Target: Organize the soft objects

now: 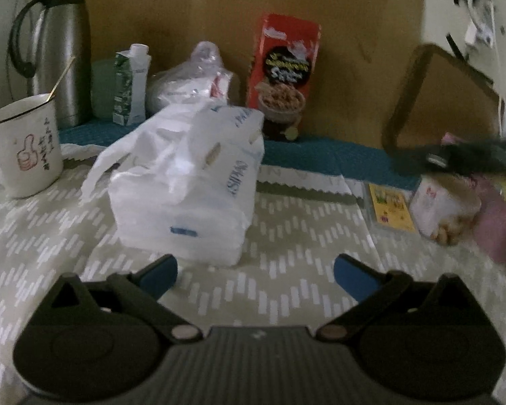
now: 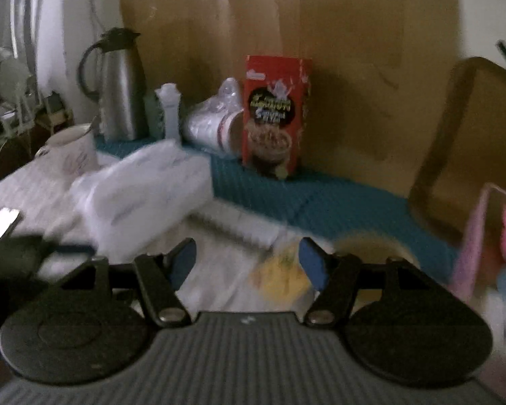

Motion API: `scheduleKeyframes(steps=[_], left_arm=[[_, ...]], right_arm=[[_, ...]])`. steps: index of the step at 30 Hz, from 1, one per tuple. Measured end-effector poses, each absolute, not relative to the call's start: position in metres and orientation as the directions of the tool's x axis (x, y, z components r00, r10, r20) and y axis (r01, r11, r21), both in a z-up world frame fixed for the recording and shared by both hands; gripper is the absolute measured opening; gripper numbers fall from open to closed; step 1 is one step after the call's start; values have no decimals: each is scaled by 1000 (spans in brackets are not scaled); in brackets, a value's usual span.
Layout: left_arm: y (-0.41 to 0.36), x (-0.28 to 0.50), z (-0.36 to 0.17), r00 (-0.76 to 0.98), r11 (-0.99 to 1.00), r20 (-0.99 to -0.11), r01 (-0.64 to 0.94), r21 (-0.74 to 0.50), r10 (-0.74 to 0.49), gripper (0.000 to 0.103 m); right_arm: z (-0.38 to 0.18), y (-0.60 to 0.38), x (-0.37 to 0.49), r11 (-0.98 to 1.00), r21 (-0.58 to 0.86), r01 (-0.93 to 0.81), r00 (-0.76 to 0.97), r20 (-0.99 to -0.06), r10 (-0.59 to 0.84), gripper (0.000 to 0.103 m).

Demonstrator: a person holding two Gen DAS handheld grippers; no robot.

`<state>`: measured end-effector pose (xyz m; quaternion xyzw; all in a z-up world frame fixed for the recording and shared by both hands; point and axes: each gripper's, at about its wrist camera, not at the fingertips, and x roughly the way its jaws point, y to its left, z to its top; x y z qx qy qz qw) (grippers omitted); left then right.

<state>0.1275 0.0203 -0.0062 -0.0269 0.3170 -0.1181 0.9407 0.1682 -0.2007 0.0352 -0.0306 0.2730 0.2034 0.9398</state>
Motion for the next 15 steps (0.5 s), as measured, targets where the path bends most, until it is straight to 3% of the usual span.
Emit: scheduleKeyframes(steps=[8, 15], left_arm=[[38, 117, 0, 829, 958, -489, 188, -217, -273, 102], [50, 112, 2, 865, 946, -417, 172, -274, -278, 103]], right_arm=[[11, -176, 294, 936, 78, -344, 516, -817, 258, 71], [-2, -175, 305, 936, 98, -338, 421, -874, 243, 76]])
